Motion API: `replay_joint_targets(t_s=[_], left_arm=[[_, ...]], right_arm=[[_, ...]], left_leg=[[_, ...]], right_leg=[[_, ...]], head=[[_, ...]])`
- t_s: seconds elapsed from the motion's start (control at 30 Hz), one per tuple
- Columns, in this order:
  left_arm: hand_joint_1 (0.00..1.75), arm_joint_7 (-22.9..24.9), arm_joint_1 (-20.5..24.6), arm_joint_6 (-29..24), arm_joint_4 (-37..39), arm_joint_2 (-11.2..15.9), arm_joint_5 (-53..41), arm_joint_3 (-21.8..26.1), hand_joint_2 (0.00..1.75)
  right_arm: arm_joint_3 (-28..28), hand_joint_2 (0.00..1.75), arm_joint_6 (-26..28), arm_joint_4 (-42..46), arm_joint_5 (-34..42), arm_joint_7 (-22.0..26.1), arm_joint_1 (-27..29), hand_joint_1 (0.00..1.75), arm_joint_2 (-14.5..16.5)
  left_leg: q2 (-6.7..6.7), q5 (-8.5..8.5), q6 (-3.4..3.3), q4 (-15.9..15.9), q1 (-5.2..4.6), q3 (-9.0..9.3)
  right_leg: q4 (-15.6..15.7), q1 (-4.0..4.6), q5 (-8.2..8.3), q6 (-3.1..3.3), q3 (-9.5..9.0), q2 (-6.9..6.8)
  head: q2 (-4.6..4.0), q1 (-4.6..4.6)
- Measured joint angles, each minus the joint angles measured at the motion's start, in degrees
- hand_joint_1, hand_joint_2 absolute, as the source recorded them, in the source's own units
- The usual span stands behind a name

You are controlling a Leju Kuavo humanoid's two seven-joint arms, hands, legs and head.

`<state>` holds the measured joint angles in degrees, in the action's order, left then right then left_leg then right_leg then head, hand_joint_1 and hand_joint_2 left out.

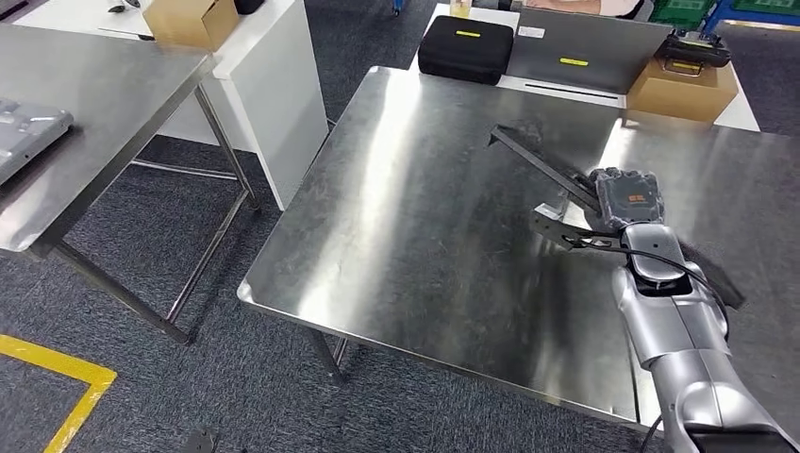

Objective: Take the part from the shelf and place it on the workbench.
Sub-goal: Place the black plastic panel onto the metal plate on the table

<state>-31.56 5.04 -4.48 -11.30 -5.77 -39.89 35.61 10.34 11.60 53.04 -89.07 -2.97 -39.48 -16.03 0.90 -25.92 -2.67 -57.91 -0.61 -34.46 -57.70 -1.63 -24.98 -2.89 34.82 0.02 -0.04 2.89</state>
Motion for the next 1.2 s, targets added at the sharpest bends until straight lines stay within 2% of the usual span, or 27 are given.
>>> replay_joint_targets(t_s=[0.07,0.1,0.13,0.2,0.23,0.27,0.3,0.37,0.43,0.47,0.5,0.63,0.73,0.8,1.07,1.2], left_arm=[[0.0,0.17,0.0,0.61,0.0,-0.04,0.1,0.21,0.0],[0.0,0.39,0.0,0.96,0.0,-0.07,0.16,0.32,0.0],[0.0,0.65,-0.01,1.24,0.0,-0.09,0.21,0.44,0.0],[0.0,1.16,-0.05,1.61,0.01,-0.11,0.26,0.81,0.0],[0.0,1.29,-0.09,1.74,0.02,-0.11,0.26,0.99,0.0],[0.0,1.37,-0.11,1.87,0.03,-0.11,0.26,1.14,0.0],[0.0,1.42,-0.13,1.96,0.03,-0.1,0.26,1.21,0.0],[0.0,1.51,-0.12,2.05,0.02,-0.08,0.26,1.27,0.0],[0.0,1.61,-0.11,2.14,0.03,-0.08,0.27,1.31,0.0],[0.0,1.65,-0.11,2.18,0.03,-0.09,0.27,1.32,0.0],[0.0,1.68,-0.14,2.26,0.04,-0.13,0.28,1.33,0.0],[0.0,2.01,-0.18,2.61,0.04,-0.31,0.2,1.64,0.0],[0.0,2.23,-0.15,2.76,0.04,-0.36,-0.16,1.97,0.0],[0.0,2.31,-0.11,2.84,0.04,-0.46,-0.32,2.12,0.0],[0.0,2.4,-0.1,2.95,0.04,-0.6,-0.53,2.25,0.0],[0.0,2.48,-0.04,3.01,0.04,-0.61,-0.75,2.51,0.0]], right_arm=[[0.0,0.0,-0.07,-0.05,-0.01,0.0,-0.2,0.0,0.03],[0.01,0.0,-0.09,-0.08,-0.04,0.0,-0.36,0.0,0.08],[0.01,0.0,-0.14,-0.1,-0.08,0.0,-0.51,0.0,0.12],[0.02,0.0,-0.28,-0.21,-0.19,-0.01,-0.68,0.0,0.22],[0.03,0.0,-0.35,-0.29,-0.23,-0.01,-0.69,0.0,0.28],[0.05,0.0,-0.39,-0.37,-0.25,-0.02,-0.7,0.0,0.34],[0.07,0.0,-0.4,-0.43,-0.27,-0.03,-0.71,0.0,0.42],[0.11,0.0,-0.4,-0.44,-0.28,-0.08,-0.78,0.0,0.61],[0.14,0.0,-0.4,-0.44,-0.29,-0.16,-0.89,0.0,0.77],[0.15,0.0,-0.42,-0.44,-0.28,-0.19,-0.93,0.0,0.86],[0.17,0.0,-0.46,-0.44,-0.13,-0.15,-0.96,0.0,0.93],[-0.12,0.0,-2.04,-0.46,4.67,3.68,-1.29,0.0,1.51],[-0.34,0.0,-3.56,-0.63,9.1,8.01,-1.94,0.0,2.78],[-0.34,0.0,-4.22,-0.84,10.33,9.07,-2.88,0.0,3.56],[-0.29,0.0,-4.63,-1.29,11.85,9.47,-4.51,0.0,4.95],[-0.11,0.0,-6.79,-2.08,12.84,6.15,-6.28,0.0,5.25]], left_leg=[[-0.16,-0.86,0.51,-1.17,0.26,-0.41],[-0.29,-2.09,0.88,-3.17,0.41,-1.29],[-0.41,-3.71,1.24,-6.13,0.56,-2.68],[-0.59,-6.88,1.7,-13.6,0.84,-6.61],[-0.63,-7.34,1.77,-15.89,0.94,-8.02],[-0.67,-6.76,1.75,-16.27,1.01,-8.53],[-0.69,-5.22,1.62,-14.41,1.07,-7.88],[-0.7,-1.29,1.12,-6.46,1.05,-4.15],[-0.68,0.48,0.69,-1.15,0.8,-1.5],[-0.66,0.43,0.54,-0.56,0.6,-1.23],[-0.63,0.62,0.47,-0.36,0.52,-1.14],[-0.49,1.24,0.71,0.24,0.0,-0.93],[-0.43,1.23,0.33,0.23,-0.29,-1.01],[-0.42,1.24,0.11,0.22,-0.32,-1.04],[-0.38,1.2,-0.23,0.2,-0.34,-1.05],[-0.41,1.18,-0.26,0.2,-0.34,-1.03]], right_leg=[[0.06,-0.13,0.05,0.73,-0.13,0.02],[0.1,-0.25,0.05,1.04,-0.22,0.03],[0.1,-0.22,0.01,1.26,-0.28,0.03],[0.09,-0.13,-0.09,1.48,-0.32,0.03],[0.08,-0.09,-0.12,1.51,-0.33,0.03],[0.08,-0.07,-0.15,1.53,-0.37,0.03],[0.08,-0.07,-0.18,1.54,-0.44,0.05],[0.09,-0.01,-0.26,1.46,-0.65,0.09],[0.14,0.24,-0.43,1.13,-0.74,0.13],[0.26,0.34,-0.48,0.87,-0.76,0.13],[0.33,0.51,-0.56,0.69,-0.8,0.12],[0.96,0.88,-0.36,1.01,-1.22,-0.05],[1.32,0.73,-0.2,0.75,-1.32,-0.1],[1.57,0.69,-0.12,0.62,-1.4,-0.1],[1.92,0.69,0.07,0.32,-1.63,-0.13],[1.93,0.7,0.11,0.24,-1.58,-0.12]], head=[[0.0,0.13],[0.0,0.21],[0.0,0.3],[0.0,0.39],[0.0,0.4],[0.0,0.4],[0.0,0.4],[0.0,0.4],[0.0,0.36],[0.0,0.33],[0.0,0.33],[0.0,0.12],[0.0,0.12],[0.0,0.12],[0.0,0.13],[0.0,0.14]])
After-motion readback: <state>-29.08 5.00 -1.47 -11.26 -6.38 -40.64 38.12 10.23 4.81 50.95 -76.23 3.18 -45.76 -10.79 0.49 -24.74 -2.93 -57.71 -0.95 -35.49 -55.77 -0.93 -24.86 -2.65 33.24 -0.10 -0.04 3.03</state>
